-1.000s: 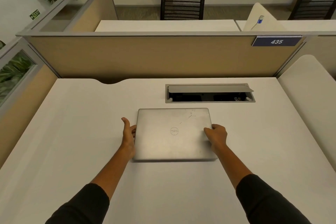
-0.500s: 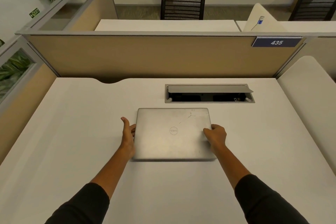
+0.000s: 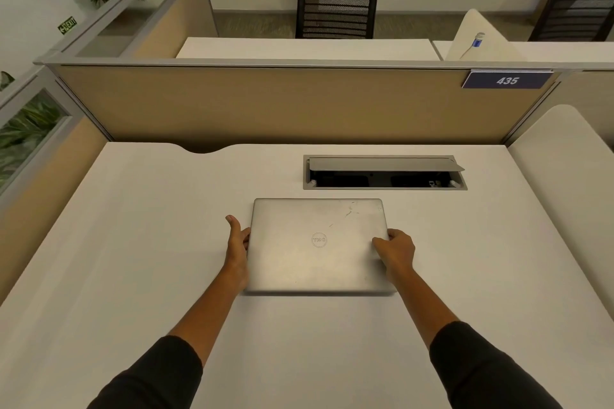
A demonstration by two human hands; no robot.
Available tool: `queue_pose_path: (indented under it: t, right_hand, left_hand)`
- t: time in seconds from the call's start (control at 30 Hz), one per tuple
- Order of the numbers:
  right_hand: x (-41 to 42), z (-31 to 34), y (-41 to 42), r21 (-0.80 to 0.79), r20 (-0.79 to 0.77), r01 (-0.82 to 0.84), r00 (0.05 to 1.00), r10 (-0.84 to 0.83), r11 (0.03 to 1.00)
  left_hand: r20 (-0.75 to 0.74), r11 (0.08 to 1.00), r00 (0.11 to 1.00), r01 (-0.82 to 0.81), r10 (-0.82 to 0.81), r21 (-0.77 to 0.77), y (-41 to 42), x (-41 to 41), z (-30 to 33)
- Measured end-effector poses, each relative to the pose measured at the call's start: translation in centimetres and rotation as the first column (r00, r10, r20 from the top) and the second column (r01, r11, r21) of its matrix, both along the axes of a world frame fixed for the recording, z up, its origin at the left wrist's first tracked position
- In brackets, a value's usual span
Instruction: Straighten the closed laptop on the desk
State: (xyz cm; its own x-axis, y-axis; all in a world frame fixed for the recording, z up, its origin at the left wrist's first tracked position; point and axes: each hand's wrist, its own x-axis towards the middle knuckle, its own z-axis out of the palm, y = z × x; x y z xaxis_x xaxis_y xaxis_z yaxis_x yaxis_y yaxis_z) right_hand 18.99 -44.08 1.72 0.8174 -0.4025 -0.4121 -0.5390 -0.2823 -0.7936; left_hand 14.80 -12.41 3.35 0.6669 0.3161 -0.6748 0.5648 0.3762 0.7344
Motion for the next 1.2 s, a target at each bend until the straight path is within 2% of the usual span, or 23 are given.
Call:
queue_pose_path:
  t: [0.5,0.6,0.73,0.77,0.8,0.83,0.87,0.9,0.93,1.03,1.1,1.2]
  right_hand:
    - [-0.3,-0.2,-0.1,-0.010,0.001,-0.035,0.999,0.035,0.999]
    - [-0.7,-0.3,-0.1,-0.053,0.012,-0.073,0.997,0.074,0.996]
    - [-1.5,-0.7,-0.1,-0.155,-0.012,-0.186,0.982,0.186,0.970]
    - [-1.8,-0.9,-0.1,-0.195,-0.029,-0.232,0.973,0.231,0.953]
    - [-2.3,-1.0,0.1,-0.251,-0.042,-0.272,0.962,0.270,0.929]
    - [-2.7,-1.1,0.2,-0.326,-0.052,-0.306,0.951,0.306,0.895]
    - [-3.1,-1.2,0.2,-0.411,-0.066,-0.339,0.937,0.343,0.846]
    - [-3.6,-1.4,0.3,-0.496,-0.083,-0.375,0.919,0.386,0.784]
    - [-4.2,-1.8,0.4,-0.574,-0.106,-0.415,0.893,0.438,0.706]
    - [-6.0,-2.9,0.3,-0.692,-0.211,-0.532,0.795,0.568,0.488]
    - [-6.6,-3.0,0.3,-0.703,-0.256,-0.564,0.770,0.585,0.434]
    - [-6.8,-3.1,0.3,-0.728,-0.255,-0.565,0.748,0.613,0.387]
  left_hand:
    - [-0.005,0.997,0.997,0.080,-0.080,0.022,0.1,-0.3,-0.6]
    - [-0.027,0.986,0.993,0.116,-0.113,0.117,0.0,-0.5,-0.5]
    - [-0.028,0.926,0.982,0.185,-0.187,0.328,-0.7,-1.6,-0.5]
    - [-0.015,0.884,0.973,0.215,-0.230,0.415,-0.9,-2.3,-0.6]
    - [-0.038,0.790,0.950,0.279,-0.310,0.545,-0.9,-3.0,-0.9]
    - [-0.105,0.626,0.900,0.374,-0.423,0.684,-0.8,-3.8,-1.6]
    - [-0.204,0.408,0.822,0.459,-0.531,0.789,-0.7,-4.6,-2.4]
    - [-0.282,0.237,0.749,0.502,-0.599,0.831,-0.6,-5.5,-3.2]
    - [-0.321,0.137,0.693,0.519,-0.645,0.844,-0.5,-6.3,-4.2]
    - [-0.405,-0.034,0.600,0.532,-0.689,0.846,-0.7,-8.1,-6.0]
    - [-0.439,-0.090,0.572,0.535,-0.693,0.840,-0.7,-8.6,-6.4]
    - [-0.458,-0.122,0.560,0.534,-0.691,0.837,-0.5,-8.6,-6.5]
